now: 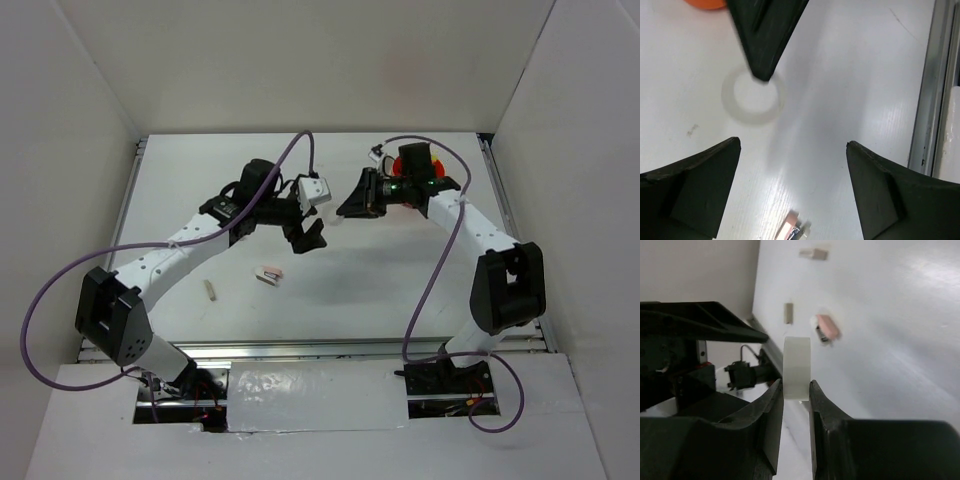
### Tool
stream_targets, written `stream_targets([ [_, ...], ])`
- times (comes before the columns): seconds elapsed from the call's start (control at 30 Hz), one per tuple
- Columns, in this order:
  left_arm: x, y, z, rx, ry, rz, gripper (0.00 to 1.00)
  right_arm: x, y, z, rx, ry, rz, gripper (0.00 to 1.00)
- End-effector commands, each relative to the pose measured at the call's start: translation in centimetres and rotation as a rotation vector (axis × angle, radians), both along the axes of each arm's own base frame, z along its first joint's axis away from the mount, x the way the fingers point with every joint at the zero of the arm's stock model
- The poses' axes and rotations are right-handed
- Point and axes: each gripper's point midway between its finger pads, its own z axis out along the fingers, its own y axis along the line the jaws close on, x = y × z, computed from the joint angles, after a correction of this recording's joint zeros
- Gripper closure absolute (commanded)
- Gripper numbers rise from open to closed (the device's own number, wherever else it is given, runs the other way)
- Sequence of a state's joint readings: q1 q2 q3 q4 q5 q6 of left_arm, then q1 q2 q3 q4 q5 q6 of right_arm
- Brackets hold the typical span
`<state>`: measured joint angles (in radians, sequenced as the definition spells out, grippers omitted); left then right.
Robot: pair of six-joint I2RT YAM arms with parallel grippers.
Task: Sort the stationery into containers
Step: Place the stationery in the storage box.
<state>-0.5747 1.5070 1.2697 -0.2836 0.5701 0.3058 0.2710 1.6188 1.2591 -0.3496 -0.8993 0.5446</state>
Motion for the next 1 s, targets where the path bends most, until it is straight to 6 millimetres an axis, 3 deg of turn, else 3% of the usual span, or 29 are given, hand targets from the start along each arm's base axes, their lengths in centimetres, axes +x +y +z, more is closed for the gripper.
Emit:
stream_targets([
  [0.0, 1.3, 1.9, 2.5, -0.063, -0.021, 0.083, 0.01, 2.8, -3.5, 1.9, -0.114, -0.161, -0.085, 1.0],
  [0.17, 2.7, 5.0, 3.2, -0.078, -0.011, 0.214, 0.01, 6.7, -7.9, 3.2, -0.274, -0.318, -0.205, 1.0],
  [0.2, 2.9, 5.5, 3.1, -0.072, -0.012, 0.228, 0.01, 7.4, -8.7, 2.6, -0.315, -0.326, -0.229, 1.0],
  [0.23, 2.8, 5.9, 2.6, -0.059, -0.005, 0.235, 0.01, 9.6, -10.3, 4.7, -0.393, -0.433, -0.294, 1.0],
  [0.3, 3.1, 6.7, 2.5, -0.049, -0.018, 0.271, 0.01, 11.8, -11.4, 6.5, -0.476, -0.539, -0.352, 1.0],
  [0.33, 3.0, 7.0, 2.2, -0.044, -0.015, 0.283, 0.01, 13.0, -13.0, 6.5, -0.576, -0.58, -0.405, 1.0],
  [0.4, 3.0, 7.4, 1.6, -0.034, -0.007, 0.303, 0.01, 15.1, -14.1, 6.6, -0.669, -0.635, -0.447, 1.0],
  [0.43, 3.0, 7.6, 1.6, -0.036, -0.01, 0.308, 0.01, 16.2, -15.2, 5.7, -0.737, -0.622, -0.488, 1.0],
  [0.5, 3.1, 7.8, 1.3, -0.034, -0.002, 0.32, 0.01, 17.6, -15.9, 5.8, -0.771, -0.628, -0.536, 1.0],
  [0.63, 3.4, 8.2, 1.0, -0.032, -0.001, 0.339, 0.01, 19.7, -16.7, 3.8, -0.841, -0.6, -0.608, 1.0],
  [0.83, 3.7, 8.8, 0.4, -0.03, 0.017, 0.376, 0.01, 21.2, -16.9, 1.5, -0.89, -0.552, -0.655, 1.0],
  [0.97, 3.7, 9.1, -0.1, -0.026, 0.023, 0.393, 0.01, 21.9, -17.2, 1.1, -0.904, -0.545, -0.694, 1.0],
])
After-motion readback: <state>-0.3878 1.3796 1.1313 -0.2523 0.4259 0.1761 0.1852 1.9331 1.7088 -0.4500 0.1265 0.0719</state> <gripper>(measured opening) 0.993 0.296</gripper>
